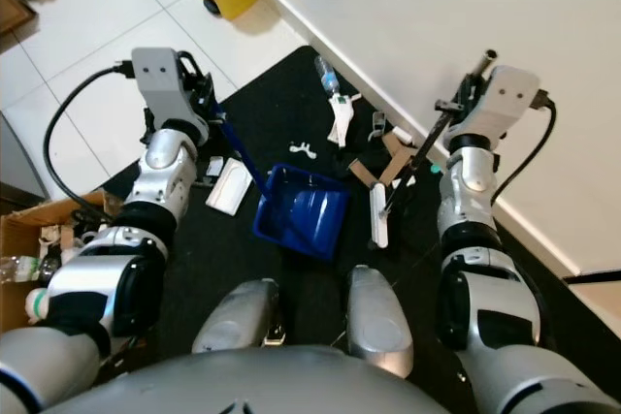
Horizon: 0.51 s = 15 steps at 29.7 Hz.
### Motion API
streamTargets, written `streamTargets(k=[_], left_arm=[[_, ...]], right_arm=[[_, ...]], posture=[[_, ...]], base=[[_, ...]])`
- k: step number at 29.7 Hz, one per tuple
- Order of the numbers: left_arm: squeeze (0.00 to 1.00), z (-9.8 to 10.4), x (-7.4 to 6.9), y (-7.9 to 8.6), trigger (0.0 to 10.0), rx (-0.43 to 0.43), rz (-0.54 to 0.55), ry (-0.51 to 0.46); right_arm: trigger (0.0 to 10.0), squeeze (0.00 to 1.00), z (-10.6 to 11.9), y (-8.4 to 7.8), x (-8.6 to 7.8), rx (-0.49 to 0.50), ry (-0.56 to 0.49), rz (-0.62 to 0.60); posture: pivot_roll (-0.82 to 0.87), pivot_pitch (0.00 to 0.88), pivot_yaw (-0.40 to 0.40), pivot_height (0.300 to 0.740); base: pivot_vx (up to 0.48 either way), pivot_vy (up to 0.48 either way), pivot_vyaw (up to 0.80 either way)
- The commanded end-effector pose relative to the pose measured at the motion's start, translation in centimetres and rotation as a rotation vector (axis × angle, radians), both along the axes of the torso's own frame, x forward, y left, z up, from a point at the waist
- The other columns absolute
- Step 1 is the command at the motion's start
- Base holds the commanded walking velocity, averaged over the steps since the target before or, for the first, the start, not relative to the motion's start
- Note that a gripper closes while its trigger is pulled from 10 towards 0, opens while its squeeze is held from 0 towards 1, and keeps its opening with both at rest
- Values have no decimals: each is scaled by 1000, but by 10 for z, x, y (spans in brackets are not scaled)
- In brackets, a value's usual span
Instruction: Sweep floor
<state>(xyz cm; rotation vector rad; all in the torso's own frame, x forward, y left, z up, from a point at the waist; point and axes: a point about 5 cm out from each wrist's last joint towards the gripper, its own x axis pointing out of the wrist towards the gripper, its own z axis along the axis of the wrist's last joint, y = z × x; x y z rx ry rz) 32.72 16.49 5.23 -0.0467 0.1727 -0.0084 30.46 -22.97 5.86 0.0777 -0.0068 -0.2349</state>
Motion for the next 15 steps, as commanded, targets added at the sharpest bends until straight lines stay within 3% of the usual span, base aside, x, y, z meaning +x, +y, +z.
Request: streamTargets(k=[1,15], left_arm=[[0,7,4,4,10000,10,17,-36],[0,8,4,6,10000,5,32,-35]], right_arm=[[10000,0,2,0,2,-10,-6,4],[10000,0,1,0,1,-11,-1,2]], posture=[[5,0,38,740],[5,0,41,740]], base=[[0,0,0],[0,0,0]])
